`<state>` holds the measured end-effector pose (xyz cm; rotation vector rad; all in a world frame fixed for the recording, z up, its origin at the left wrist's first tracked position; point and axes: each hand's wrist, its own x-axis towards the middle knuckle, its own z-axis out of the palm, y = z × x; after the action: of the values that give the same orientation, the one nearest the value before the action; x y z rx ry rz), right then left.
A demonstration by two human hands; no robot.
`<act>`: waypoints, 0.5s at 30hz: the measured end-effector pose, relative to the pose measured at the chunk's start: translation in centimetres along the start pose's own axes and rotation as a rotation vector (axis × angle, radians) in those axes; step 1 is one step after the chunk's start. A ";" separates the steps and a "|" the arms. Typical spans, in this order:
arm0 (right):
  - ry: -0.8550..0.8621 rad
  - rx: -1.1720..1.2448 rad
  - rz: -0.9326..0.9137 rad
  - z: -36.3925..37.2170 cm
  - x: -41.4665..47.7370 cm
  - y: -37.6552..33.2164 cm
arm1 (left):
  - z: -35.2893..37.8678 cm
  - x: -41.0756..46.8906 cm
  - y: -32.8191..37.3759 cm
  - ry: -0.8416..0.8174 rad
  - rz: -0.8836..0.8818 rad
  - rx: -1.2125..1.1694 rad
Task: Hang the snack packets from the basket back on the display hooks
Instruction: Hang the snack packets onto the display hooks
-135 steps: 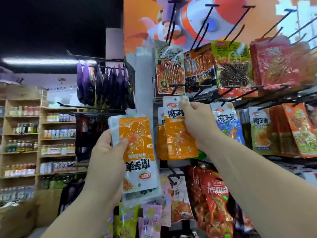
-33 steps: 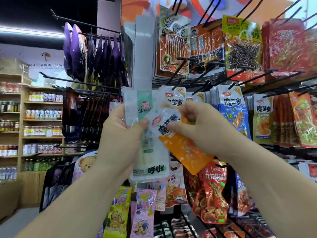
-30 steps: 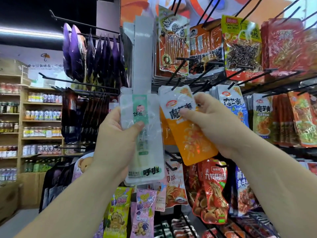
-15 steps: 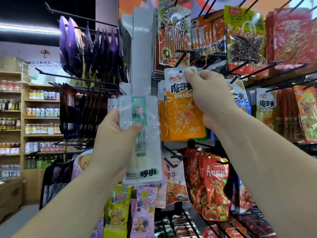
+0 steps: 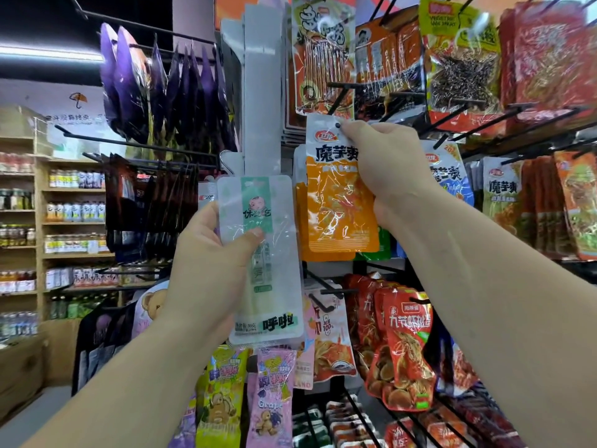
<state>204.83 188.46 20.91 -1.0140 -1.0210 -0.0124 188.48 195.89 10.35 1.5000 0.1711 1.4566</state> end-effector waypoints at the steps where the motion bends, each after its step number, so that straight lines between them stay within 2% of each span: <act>1: 0.012 -0.007 -0.006 0.1 0.1 0.0 | -0.1 0.0 0.0 0.001 0.001 -0.001; 5: 0.028 -0.041 -0.011 0.0 0.5 -0.2 | -0.3 0.1 0.3 0.013 -0.001 -0.019; 11: 0.071 -0.266 -0.082 0.4 1.0 2.8 | -0.8 0.0 0.3 0.018 0.001 -0.020; 15: 0.135 -0.498 -0.193 0.5 1.3 4.3 | -0.9 -0.2 0.3 0.017 -0.020 -0.025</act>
<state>207.12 191.78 18.94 -1.3383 -1.0093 -0.5085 187.51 196.12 10.26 1.4626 0.1773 1.4505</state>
